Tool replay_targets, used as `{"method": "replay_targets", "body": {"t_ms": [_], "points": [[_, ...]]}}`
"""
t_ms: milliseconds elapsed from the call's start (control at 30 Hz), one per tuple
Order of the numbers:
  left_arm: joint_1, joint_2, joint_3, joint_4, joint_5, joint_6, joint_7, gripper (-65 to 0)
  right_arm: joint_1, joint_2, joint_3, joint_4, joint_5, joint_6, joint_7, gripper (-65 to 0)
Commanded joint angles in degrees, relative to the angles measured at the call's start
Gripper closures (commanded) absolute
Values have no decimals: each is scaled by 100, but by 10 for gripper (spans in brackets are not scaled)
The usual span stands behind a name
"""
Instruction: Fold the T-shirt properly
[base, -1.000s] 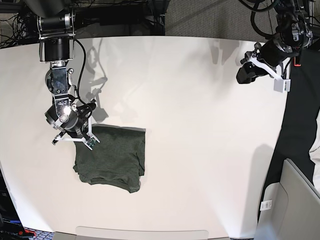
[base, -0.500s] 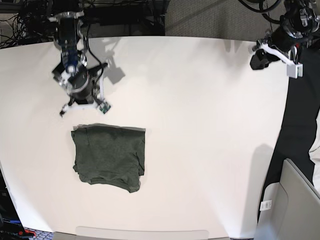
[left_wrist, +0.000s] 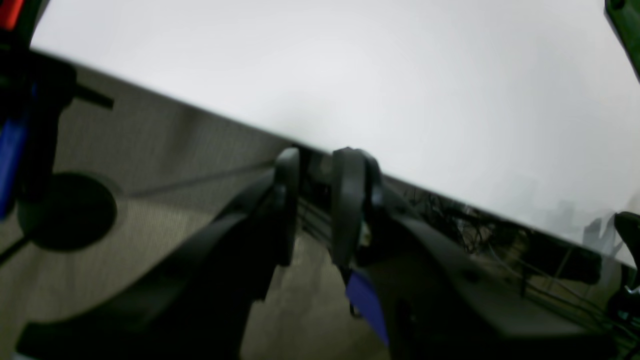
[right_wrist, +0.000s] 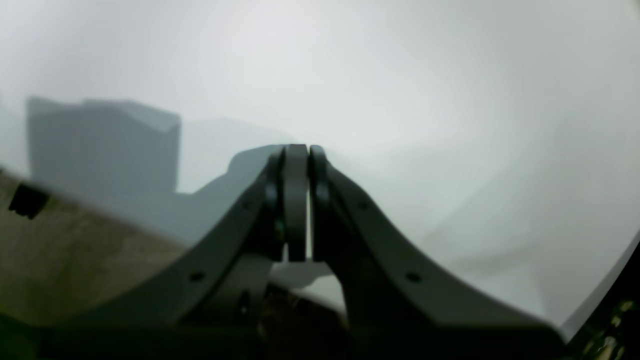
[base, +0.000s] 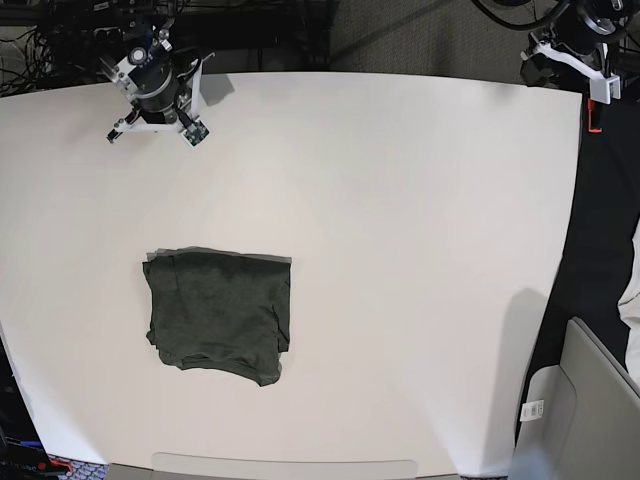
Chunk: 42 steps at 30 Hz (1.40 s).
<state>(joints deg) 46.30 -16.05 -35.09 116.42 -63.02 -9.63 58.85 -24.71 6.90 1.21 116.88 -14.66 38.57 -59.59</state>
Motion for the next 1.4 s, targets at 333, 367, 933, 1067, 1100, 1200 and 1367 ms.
{"method": "replay_targets", "body": {"t_ms": [333,367,933,1067,1100,1200,1367], "points": [[279,27,-38,81,-67,-26,-26,-119,-1041,-8,-11,79,266,143,-234,0],[279,54,-38,81,-58,-26,-26,-119,-1076,-8,-29,88,266,143,-234,0],[244,63,-29,55,-40,-26,-26,-119,119,27,59,114,855,143,-146,0],[236,63,-29,55,-32,-26,-26,-119,656,27,287,114,855,143,-322,0],[236,63,-29,55,-32,-26,-26,-119,779,44,340,114,855,143,-445,0],[236,63,-29,55,-32,-26,-26,-119,831,194,384,123,898,143,-718,0],[227,159,-29,46,-32,-26,-26,-119,576,282,419,132,1312,143,-762,0]]}}
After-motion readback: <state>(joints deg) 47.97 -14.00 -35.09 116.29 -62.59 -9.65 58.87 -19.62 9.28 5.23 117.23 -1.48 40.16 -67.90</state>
